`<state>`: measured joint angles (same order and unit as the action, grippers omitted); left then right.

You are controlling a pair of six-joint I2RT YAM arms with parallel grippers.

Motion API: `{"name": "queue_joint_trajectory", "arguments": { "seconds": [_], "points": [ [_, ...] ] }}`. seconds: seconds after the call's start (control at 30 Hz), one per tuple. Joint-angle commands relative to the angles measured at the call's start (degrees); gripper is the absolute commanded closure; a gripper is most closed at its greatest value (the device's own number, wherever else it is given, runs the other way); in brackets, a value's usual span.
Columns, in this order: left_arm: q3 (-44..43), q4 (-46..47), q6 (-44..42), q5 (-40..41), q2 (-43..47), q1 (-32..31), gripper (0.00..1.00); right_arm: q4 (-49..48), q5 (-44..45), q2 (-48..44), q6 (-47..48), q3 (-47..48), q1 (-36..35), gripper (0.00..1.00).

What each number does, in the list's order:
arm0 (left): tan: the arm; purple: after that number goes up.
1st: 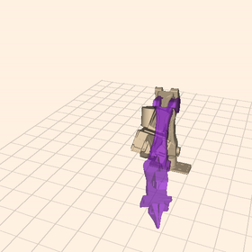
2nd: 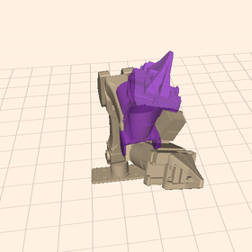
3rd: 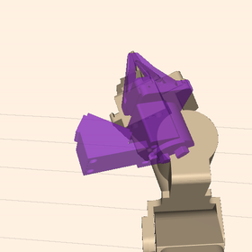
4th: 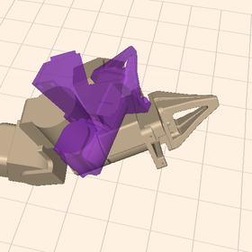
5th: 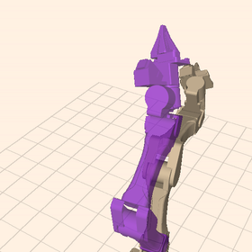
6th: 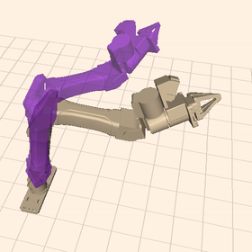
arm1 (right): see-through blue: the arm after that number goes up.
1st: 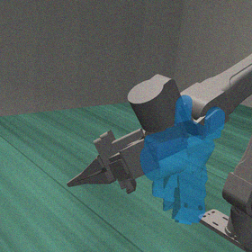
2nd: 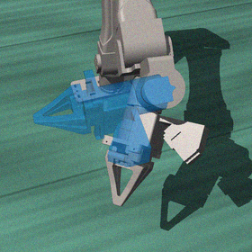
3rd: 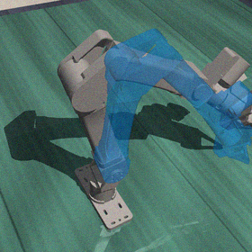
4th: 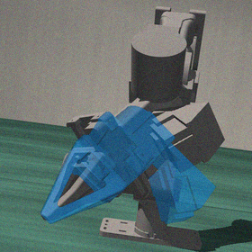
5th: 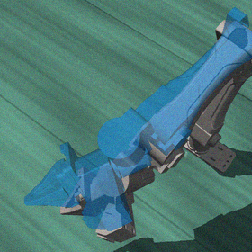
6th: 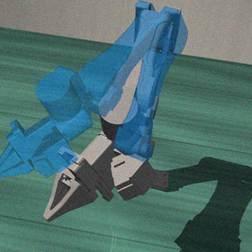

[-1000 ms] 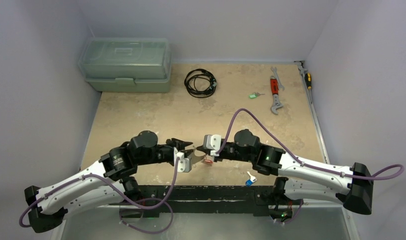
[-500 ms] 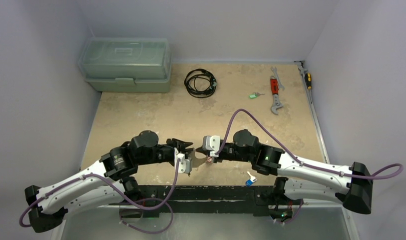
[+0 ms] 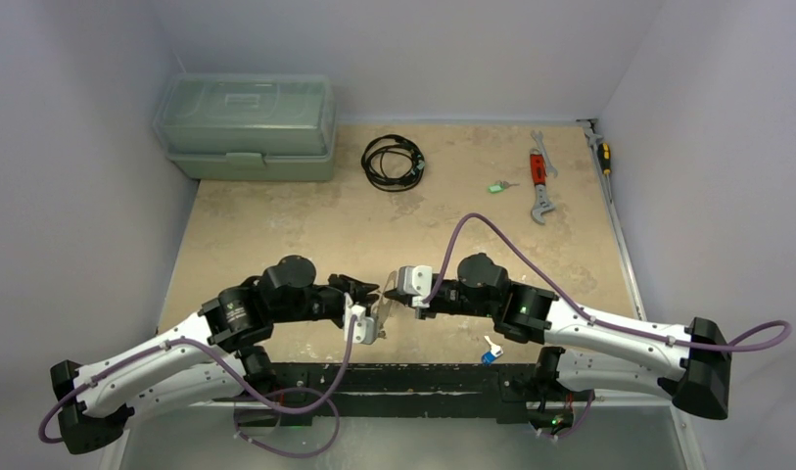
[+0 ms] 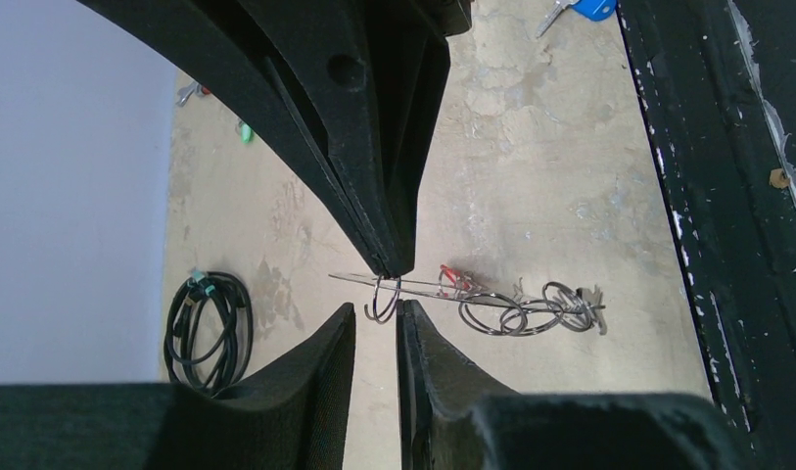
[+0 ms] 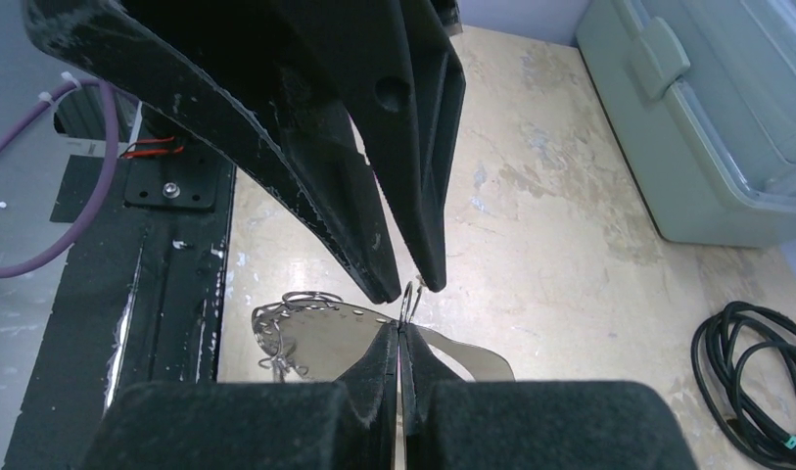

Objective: Put the keys on the keyring

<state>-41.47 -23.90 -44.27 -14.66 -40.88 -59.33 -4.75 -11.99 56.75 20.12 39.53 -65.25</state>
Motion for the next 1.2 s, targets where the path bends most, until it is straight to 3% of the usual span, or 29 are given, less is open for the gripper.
{"name": "queue_joint_trajectory", "arguments": {
  "seconds": [0.0,0.2,0.37,0.57,0.6,0.73,0.83,0.97,1.17],
  "points": [
    [-1.7,0.1,-1.6,-0.8,-0.3,-0.2,0.80,-3.9,-1.9,-1.9,-0.5,2.2,-0.4,1.00],
    [-1.2,1.0,-1.6,-0.2,-0.4,-0.2,0.83,-4.1,-2.9,-2.2,-0.7,2.0,-0.4,1.00],
    [-1.0,1.6,-1.7,0.1,-0.3,-0.2,1.00,-4.3,-3.3,-2.1,-0.8,1.9,-0.4,1.00],
    [0.5,4.7,-0.4,0.1,1.5,0.0,1.00,-5.2,-2.6,-2.3,-1.3,1.6,-0.4,1.00],
    [1.0,5.6,0.2,0.1,2.4,0.0,1.00,-5.4,-1.7,-2.5,-1.6,1.6,-0.4,0.97],
    [3.8,10.7,2.9,0.8,7.3,0.3,1.00,-5.4,0.3,-2.8,-2.9,1.9,-0.4,0.67],
    [5.2,12.5,4.6,0.2,9.4,0.8,1.00,-6.2,1.2,-3.4,-3.3,1.4,-0.4,0.54],
    [5.8,13.9,6.6,-1.9,10.0,2.1,1.00,-8.3,1.8,-4.4,-3.4,0.2,-0.4,0.52],
    [7.9,18.9,12.1,-7.7,10.2,6.8,1.00,-12.0,1.1,-6.0,-3.2,-2.0,-0.4,0.58]
  ]
}}
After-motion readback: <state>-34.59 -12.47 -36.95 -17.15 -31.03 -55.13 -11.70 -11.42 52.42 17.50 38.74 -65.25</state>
